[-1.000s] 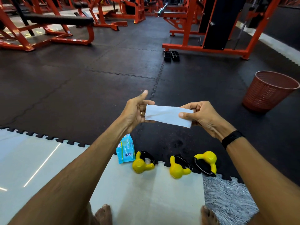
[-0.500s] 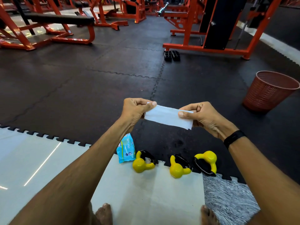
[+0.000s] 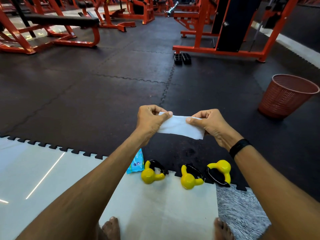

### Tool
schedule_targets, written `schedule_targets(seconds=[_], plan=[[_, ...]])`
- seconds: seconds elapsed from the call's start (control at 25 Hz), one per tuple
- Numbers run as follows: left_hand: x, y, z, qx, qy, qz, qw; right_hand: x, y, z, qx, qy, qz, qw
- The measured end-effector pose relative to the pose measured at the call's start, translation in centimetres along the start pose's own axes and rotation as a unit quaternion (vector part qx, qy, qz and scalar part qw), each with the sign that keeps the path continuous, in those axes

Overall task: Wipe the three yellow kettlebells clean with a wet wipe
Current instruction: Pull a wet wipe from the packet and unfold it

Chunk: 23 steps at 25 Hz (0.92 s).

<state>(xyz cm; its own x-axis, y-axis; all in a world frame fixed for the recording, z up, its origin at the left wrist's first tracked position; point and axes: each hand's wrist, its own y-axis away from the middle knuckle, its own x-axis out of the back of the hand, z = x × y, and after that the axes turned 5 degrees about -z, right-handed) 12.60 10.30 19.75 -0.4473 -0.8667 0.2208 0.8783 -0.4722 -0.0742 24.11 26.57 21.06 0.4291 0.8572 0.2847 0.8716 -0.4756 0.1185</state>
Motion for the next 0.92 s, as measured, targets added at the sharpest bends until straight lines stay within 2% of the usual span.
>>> schedule_targets(seconds=[0.12, 0.28, 0.56, 0.76, 0.92], plan=[[-0.9, 0.1, -0.1, -0.008, -0.025, 0.021, 0.999, -0.6, -0.1, 0.2, 0.007, 0.054, 0.057, 0.997], [-2.4, 1.2, 0.5, -0.027, -0.016, 0.001, 1.000, -1.9, 0.2, 0.1, 0.023, 0.087, 0.096, 0.991], [-3.7, 1.8, 0.6, -0.018, 0.020, -0.039, 0.999, -2.5, 0.6, -0.1, 0.008, 0.015, 0.062, 0.998], [-3.8, 2.0, 1.6, 0.044, 0.155, -0.094, 0.982, -1.9, 0.8, -0.2, -0.053, -0.068, 0.027, 0.996], [-4.0, 2.4, 1.2, 0.019, 0.114, -0.133, 0.984, -1.1, 1.0, -0.3, -0.084, -0.111, -0.055, 0.989]])
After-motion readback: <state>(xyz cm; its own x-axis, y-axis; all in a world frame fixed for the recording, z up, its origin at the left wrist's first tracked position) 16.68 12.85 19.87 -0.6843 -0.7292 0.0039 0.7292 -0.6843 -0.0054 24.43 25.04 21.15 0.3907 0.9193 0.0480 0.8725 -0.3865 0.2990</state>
